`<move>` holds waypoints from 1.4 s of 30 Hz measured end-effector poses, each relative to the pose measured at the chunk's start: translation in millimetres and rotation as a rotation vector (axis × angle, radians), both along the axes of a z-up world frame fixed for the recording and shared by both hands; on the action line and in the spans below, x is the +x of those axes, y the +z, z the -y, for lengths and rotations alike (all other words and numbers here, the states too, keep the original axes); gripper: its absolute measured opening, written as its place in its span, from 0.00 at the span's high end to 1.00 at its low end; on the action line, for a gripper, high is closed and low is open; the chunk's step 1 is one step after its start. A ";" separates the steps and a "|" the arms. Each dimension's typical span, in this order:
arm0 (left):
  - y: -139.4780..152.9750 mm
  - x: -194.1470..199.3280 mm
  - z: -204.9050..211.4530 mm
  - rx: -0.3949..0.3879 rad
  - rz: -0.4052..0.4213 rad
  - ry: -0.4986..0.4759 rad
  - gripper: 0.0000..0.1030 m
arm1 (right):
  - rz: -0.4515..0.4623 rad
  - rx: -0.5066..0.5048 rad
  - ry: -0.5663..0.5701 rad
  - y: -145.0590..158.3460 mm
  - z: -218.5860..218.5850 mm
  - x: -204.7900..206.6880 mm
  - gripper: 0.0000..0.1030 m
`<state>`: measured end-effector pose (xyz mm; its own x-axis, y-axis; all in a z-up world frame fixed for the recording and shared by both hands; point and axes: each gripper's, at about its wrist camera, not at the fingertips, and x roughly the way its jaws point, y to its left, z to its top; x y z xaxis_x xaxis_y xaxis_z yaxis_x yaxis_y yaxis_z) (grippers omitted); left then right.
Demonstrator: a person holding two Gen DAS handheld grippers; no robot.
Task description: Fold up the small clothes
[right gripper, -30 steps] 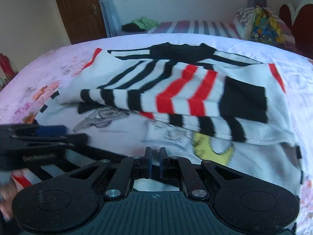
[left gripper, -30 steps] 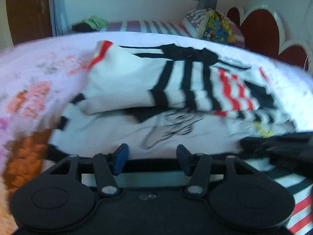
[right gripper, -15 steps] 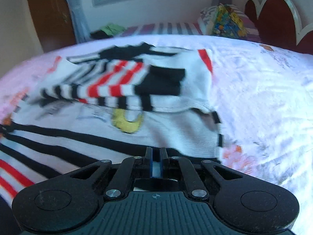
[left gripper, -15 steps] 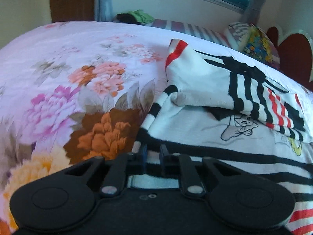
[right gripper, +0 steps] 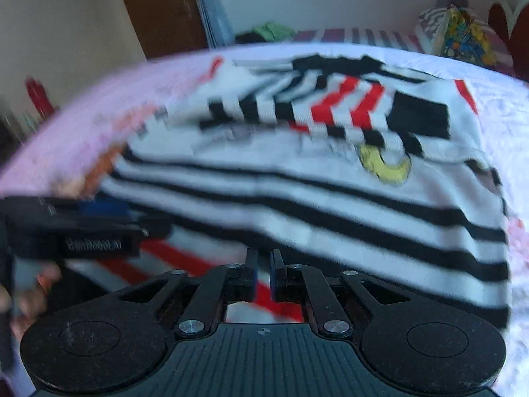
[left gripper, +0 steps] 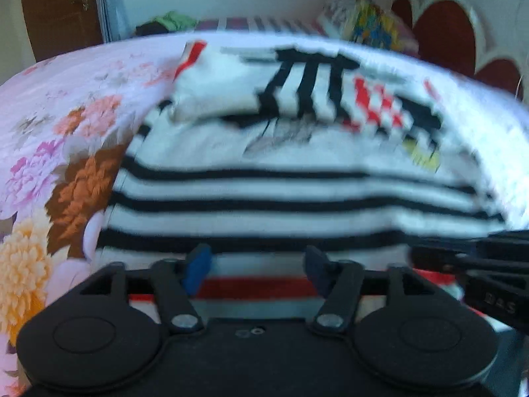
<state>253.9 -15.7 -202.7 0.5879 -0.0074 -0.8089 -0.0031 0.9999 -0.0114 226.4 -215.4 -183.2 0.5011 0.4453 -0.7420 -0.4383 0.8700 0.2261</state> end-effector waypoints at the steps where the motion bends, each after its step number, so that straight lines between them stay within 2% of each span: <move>1: -2.5 -4.0 -2.9 0.009 0.015 -0.013 0.34 | 0.023 -0.040 -0.012 -4.5 1.9 -6.2 0.95; 3: -3.1 -8.4 -8.2 0.022 0.026 -0.042 0.32 | 0.049 -0.055 -0.042 -7.3 13.2 -16.6 0.95; 9: -1.8 -22.4 -33.6 0.005 0.031 -0.064 0.30 | 0.025 -0.112 -0.202 -4.2 52.4 -39.4 0.95; 14: -1.0 -36.5 -43.7 0.010 0.044 -0.086 0.31 | 0.026 -0.183 -0.262 0.9 58.8 -61.8 0.95; 18: 5.5 -47.3 -48.9 -0.012 0.039 -0.083 0.31 | 0.038 -0.216 -0.275 10.9 52.6 -74.5 0.95; 23: 19.0 -70.1 -51.6 -0.072 0.067 -0.102 0.31 | 0.077 -0.123 -0.250 35.2 37.0 -96.6 0.95; 27: 17.9 -85.9 -39.8 -0.092 0.068 -0.156 0.30 | 0.065 -0.050 -0.218 34.6 5.7 -108.7 0.95; 29: 10.9 -92.0 -35.4 -0.072 0.061 -0.174 0.29 | 0.042 -0.034 -0.197 27.9 -10.3 -115.1 0.95; 31: -1.6 -95.7 -35.6 -0.029 0.031 -0.173 0.29 | 0.027 -0.076 -0.175 16.6 -20.5 -121.0 0.95; 32: -4.4 -99.7 -38.2 -0.027 0.041 -0.175 0.29 | 0.016 -0.104 -0.175 10.3 -20.9 -124.3 0.95; 36: -0.5 -111.3 -45.5 -0.025 0.052 -0.175 0.29 | 0.027 -0.105 -0.198 6.9 -2.8 -135.2 0.95; 42: 10.9 -116.9 -61.1 -0.043 0.048 -0.088 0.25 | 0.023 -0.119 -0.226 15.8 16.5 -138.1 0.95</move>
<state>137.0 45.4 -191.8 0.6216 -0.0947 -0.7776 0.0864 0.9949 -0.0520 88.3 -232.0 -167.4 0.5953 0.2305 -0.7697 -0.2339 0.9662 0.1085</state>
